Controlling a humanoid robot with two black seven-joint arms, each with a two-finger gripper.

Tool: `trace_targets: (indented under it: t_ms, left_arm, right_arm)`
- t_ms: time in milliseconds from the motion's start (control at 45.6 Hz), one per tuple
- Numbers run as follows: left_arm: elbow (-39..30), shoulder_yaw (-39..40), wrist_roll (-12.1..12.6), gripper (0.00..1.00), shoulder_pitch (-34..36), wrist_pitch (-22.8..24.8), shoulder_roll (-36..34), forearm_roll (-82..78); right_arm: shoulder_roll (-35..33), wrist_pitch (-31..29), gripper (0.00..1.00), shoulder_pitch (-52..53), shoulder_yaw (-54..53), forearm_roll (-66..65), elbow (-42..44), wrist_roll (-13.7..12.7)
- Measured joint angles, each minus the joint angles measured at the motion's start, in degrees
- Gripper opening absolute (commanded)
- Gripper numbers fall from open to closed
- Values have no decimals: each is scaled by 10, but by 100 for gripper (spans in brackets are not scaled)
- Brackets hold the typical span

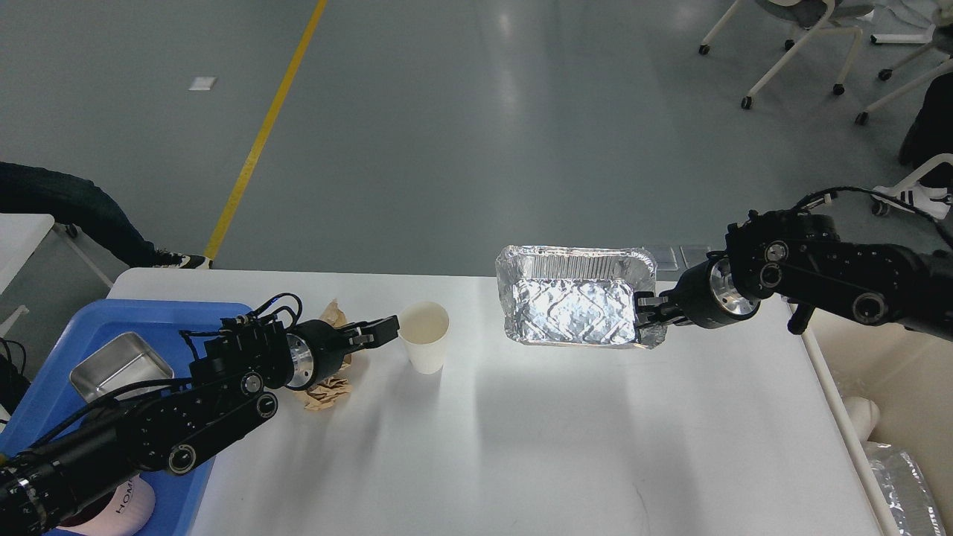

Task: Tidy desktop
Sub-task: 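Reach the left gripper to the white paper cup and grasp it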

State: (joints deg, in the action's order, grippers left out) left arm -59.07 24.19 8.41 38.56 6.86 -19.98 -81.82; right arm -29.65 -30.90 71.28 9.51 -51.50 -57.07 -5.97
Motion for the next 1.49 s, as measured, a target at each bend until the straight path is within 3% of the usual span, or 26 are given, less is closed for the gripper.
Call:
trace_targets:
  t_ms: [241, 483, 658, 856, 1206, 1316, 1492]
  left_arm:
    - [1, 1, 0, 74, 2, -2, 4, 0]
    - [35, -3, 8, 57, 6, 0, 34, 0]
    - [48, -5, 7, 25, 7, 3, 50, 4]
    - [56, -14, 3, 1, 12, 20, 62, 9]
    - [41, -15, -6, 0, 23, 55, 40, 12]
    - [-4, -7, -6, 0, 26, 75, 0, 15]
    - [-131, -3, -4, 0, 52, 86, -104, 57]
  right_arm:
    - [-5, 0, 0, -3, -1, 0, -3, 0]
    - [-7, 0, 0, -7, -8, 0, -5, 0]
    - [-7, 0, 0, -10, -10, 0, -5, 1]
    - [-7, 0, 0, -11, -16, 0, -5, 0]
    - [-6, 2, 0, -12, -16, 0, -4, 0]
    - [-6, 2, 0, -13, -16, 0, -4, 0]
    - [-1, 2, 0, -13, -16, 0, -2, 0]
